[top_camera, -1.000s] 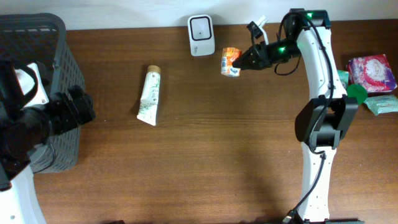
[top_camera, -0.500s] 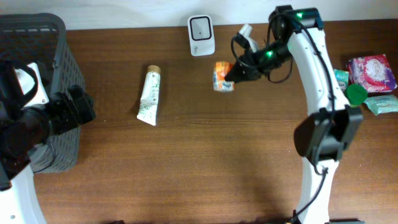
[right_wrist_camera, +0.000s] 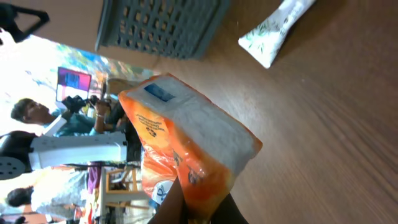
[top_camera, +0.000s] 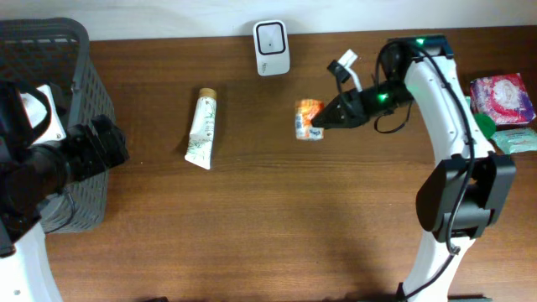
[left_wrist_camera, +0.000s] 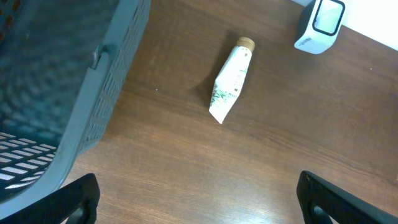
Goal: Scan the item barcode
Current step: 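Lift the orange pack and hold it up to the scanner, then carry the orange pack to the far right and release it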
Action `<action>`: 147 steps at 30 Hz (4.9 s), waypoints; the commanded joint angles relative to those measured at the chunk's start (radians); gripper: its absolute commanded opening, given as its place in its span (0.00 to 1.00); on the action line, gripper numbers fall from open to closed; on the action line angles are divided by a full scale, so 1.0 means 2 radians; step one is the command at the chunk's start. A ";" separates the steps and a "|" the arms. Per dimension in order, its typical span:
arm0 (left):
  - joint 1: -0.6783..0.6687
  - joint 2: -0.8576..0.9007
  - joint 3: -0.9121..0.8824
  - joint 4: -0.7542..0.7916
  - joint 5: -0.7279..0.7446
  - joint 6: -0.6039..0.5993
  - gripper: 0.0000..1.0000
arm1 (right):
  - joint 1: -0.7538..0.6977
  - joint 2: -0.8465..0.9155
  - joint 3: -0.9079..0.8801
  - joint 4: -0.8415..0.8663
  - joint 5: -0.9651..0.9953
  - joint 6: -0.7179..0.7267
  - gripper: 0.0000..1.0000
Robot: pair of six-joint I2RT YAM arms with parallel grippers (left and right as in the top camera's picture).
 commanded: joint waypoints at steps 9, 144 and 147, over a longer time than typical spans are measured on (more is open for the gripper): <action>0.002 -0.001 0.000 0.000 0.000 -0.005 0.99 | -0.027 -0.002 -0.001 -0.004 -0.043 -0.050 0.04; 0.002 -0.001 0.000 0.000 0.000 -0.005 0.99 | 0.071 0.140 0.191 0.523 0.798 0.339 0.04; 0.002 -0.001 0.000 0.000 0.000 -0.005 0.99 | 0.017 0.140 0.200 0.434 0.778 0.366 0.04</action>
